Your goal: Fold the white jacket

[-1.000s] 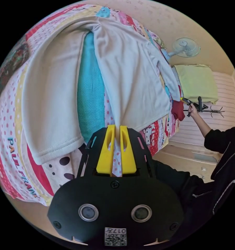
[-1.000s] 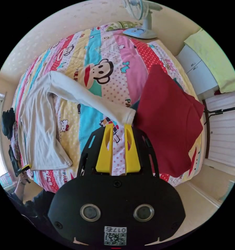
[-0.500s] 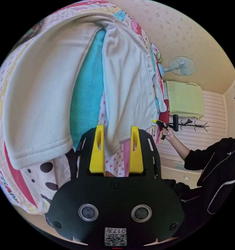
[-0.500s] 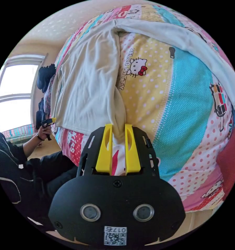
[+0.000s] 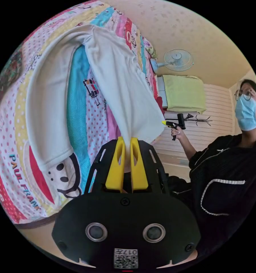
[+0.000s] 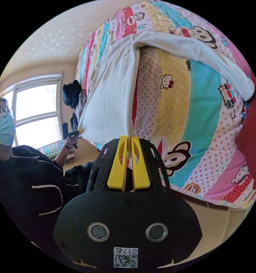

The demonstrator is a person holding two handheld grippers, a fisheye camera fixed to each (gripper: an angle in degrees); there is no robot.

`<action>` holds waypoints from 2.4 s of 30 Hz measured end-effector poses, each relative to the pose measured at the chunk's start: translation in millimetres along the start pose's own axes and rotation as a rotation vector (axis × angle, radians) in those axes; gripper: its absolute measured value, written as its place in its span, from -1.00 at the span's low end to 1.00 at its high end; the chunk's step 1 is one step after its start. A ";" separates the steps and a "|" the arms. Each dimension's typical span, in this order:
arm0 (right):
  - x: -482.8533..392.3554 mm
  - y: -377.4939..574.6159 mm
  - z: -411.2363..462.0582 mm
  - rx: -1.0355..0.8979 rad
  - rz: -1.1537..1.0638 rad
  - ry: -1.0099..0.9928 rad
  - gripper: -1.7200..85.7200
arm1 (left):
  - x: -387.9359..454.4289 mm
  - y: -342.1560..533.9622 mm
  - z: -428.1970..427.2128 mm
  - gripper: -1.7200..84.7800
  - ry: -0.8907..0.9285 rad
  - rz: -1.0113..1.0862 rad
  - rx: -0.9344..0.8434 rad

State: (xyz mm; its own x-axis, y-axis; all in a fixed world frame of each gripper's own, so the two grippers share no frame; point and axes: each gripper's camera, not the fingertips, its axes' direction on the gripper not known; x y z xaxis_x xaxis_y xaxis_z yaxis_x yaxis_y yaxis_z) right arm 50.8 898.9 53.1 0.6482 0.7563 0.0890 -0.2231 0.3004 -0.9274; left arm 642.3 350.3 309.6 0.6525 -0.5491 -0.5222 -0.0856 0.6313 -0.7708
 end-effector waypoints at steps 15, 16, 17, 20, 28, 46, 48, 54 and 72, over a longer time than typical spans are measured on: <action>40.4 11.0 57.3 -0.072 0.035 0.194 -0.77 | -36.5 93.3 72.1 -0.69 -0.256 -0.084 -0.001; 23.2 8.5 45.8 -0.061 0.011 0.247 -0.77 | -32.9 97.5 64.3 -0.69 -0.271 -0.082 0.010; -0.3 2.7 35.5 -0.037 -0.035 0.293 -0.76 | -24.1 106.0 44.6 -0.69 -0.309 -0.074 0.059; -71.4 -22.6 27.0 0.033 -0.226 0.337 -0.77 | -6.5 117.5 -4.8 -0.67 -0.477 -0.068 0.215; -175.8 -110.8 99.8 0.063 -0.456 0.145 -0.79 | -87.8 100.3 17.5 -0.59 -0.610 -0.280 0.232; -263.0 -203.1 90.4 0.142 -0.364 -0.145 -0.83 | -10.2 136.8 -110.5 -0.96 -1.560 0.288 0.567; -269.5 -212.3 98.9 0.132 -0.350 -0.177 -0.83 | -121.6 136.0 -119.5 -0.96 -1.288 -0.004 0.466; -306.9 -237.0 107.8 0.063 -0.362 -0.177 -0.81 | -239.7 120.9 -144.0 -0.96 -0.773 -0.200 0.231; -512.0 -363.2 198.9 0.054 -0.462 -0.340 -0.74 | -587.3 217.0 -84.9 -0.84 0.351 -0.589 0.549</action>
State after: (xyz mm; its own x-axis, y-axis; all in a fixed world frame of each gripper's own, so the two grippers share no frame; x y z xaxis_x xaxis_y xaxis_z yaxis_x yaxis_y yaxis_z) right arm -344.8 518.2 416.7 0.4188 0.6811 0.6007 -0.0146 0.6664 -0.7454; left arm 176.5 763.3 418.0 0.1995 -0.9485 -0.2462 0.6258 0.3167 -0.7128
